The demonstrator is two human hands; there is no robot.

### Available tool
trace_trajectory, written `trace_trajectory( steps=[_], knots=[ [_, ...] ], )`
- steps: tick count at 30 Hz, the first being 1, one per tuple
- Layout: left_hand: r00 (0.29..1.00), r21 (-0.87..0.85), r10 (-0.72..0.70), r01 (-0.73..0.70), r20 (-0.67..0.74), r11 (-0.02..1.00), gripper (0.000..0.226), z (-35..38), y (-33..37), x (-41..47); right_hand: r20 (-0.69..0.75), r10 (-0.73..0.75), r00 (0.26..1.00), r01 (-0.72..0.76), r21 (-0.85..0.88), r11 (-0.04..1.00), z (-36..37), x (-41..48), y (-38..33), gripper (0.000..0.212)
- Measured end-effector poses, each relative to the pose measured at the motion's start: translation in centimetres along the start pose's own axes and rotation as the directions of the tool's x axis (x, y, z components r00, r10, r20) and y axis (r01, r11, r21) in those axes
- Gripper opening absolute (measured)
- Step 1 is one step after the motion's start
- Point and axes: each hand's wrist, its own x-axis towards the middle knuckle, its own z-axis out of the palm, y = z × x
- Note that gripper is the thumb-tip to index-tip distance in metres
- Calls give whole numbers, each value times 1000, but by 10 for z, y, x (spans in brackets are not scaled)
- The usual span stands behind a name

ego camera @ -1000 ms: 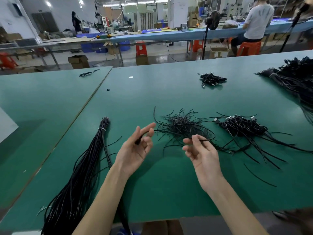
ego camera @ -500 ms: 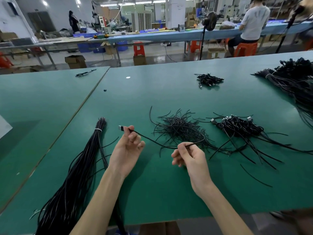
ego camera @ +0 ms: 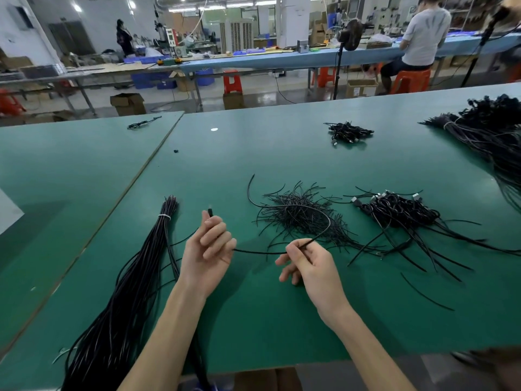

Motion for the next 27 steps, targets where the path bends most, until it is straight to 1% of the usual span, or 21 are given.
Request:
trace_trajectory(
  steps=[2, 3, 4, 5, 6, 7, 8, 11, 12, 14, 15, 16, 17, 18, 20, 22, 24, 27],
  knots=[
    [1000, 212, -23, 19, 17, 977, 39, 1, -2, -3, -41, 8, 999, -6, 56, 998, 0, 1, 0, 19],
    [999, 335, -32, 25, 16, 942, 39, 3, -4, -4, -62, 9, 998, -4, 81, 997, 0, 1, 0, 21],
    [999, 474, -41, 35, 3, 880, 40, 5, -7, -4, -81, 7, 997, 1, 98, 995, 0, 1, 0, 22],
    [999, 624, -47, 48, -18, 780, 42, 7, -11, -5, -98, 4, 995, 6, 106, 994, -1, 1, 0, 22],
    [998, 757, -46, 57, -36, 651, 44, 9, -16, -5, -111, 2, 994, 11, 109, 994, -1, 0, 0, 23],
    [999, 851, -32, 51, -40, 523, 46, 11, -21, -5, -121, -1, 993, 15, 113, 993, -1, 0, 0, 23],
    [1000, 904, -12, 30, -27, 426, 47, 12, -26, -6, -128, -3, 992, 18, 122, 992, -1, 0, 0, 24],
    [996, 968, 61, -75, 62, 239, 46, 13, -34, -7, -123, -17, 992, 38, 174, 984, -1, -2, -4, 29],
    [991, 985, 88, -108, 96, 133, 40, 12, -36, -7, -114, -23, 993, 44, 189, 981, -1, -2, -6, 32],
    [976, 980, 131, -159, 175, -123, 21, 8, -39, -5, -88, -32, 996, 50, 215, 975, 0, -4, -9, 37],
    [968, 956, 126, -187, 219, -227, 16, 6, -42, -4, -75, -37, 997, 53, 226, 973, 0, -5, -11, 38],
    [961, 930, 102, -218, 258, -296, 19, 5, -44, -2, -66, -40, 997, 55, 233, 971, 1, -5, -11, 38],
    [958, 916, 78, -239, 277, -323, 23, 4, -45, 0, -63, -40, 997, 54, 237, 970, 1, -5, -12, 38],
    [957, 917, 76, -243, 280, -318, 27, 3, -46, 0, -64, -36, 997, 50, 240, 970, 1, -5, -12, 38],
    [952, 937, 136, -232, 273, -262, 31, 3, -44, -1, -52, -29, 998, 40, 227, 973, 1, -5, -12, 36],
    [947, 955, 199, -211, 253, -206, 32, 1, -42, -2, -3, -42, 999, 42, 188, 981, 1, -5, -12, 33],
    [948, 966, 226, -187, 226, -181, 31, 2, -41, -3, 48, -57, 997, 48, 160, 986, 2, -6, -13, 30],
    [936, 972, 286, -162, 207, -173, 32, 4, -39, -4, 94, -62, 994, 50, 124, 991, 2, -6, -12, 31]
  ],
)
